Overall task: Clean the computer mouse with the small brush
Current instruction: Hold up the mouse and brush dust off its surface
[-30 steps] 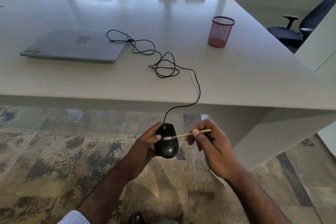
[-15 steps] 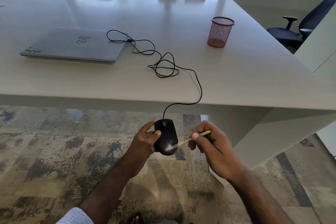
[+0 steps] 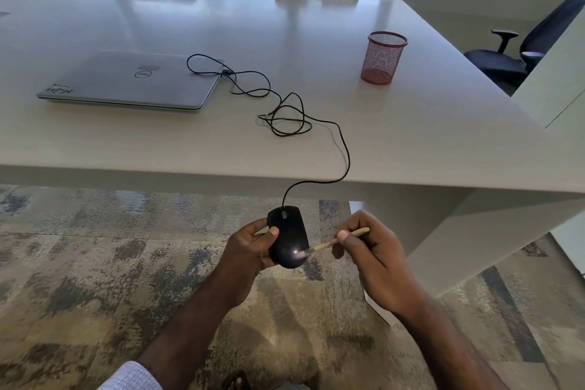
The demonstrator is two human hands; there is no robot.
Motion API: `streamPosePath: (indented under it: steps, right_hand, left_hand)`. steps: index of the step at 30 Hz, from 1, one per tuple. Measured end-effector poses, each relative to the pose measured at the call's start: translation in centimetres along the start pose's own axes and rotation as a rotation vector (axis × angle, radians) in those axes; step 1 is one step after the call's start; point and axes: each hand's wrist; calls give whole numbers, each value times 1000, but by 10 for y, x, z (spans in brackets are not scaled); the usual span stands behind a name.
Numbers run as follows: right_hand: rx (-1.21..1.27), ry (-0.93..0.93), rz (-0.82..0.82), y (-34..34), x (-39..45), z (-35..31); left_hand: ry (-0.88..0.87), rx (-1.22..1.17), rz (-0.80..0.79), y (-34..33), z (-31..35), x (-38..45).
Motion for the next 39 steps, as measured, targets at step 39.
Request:
streamPosePath:
  steps: [39]
  right_hand:
    - [135, -14, 169, -8, -1, 9]
  left_hand:
    - [-54, 38, -8, 4, -5, 1]
Point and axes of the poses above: each hand's wrist, its own x-axis towards the middle knuckle, its own y-axis out of the back of the hand, z = x × y, and after that the axes turned 5 degrees about x, right-handed
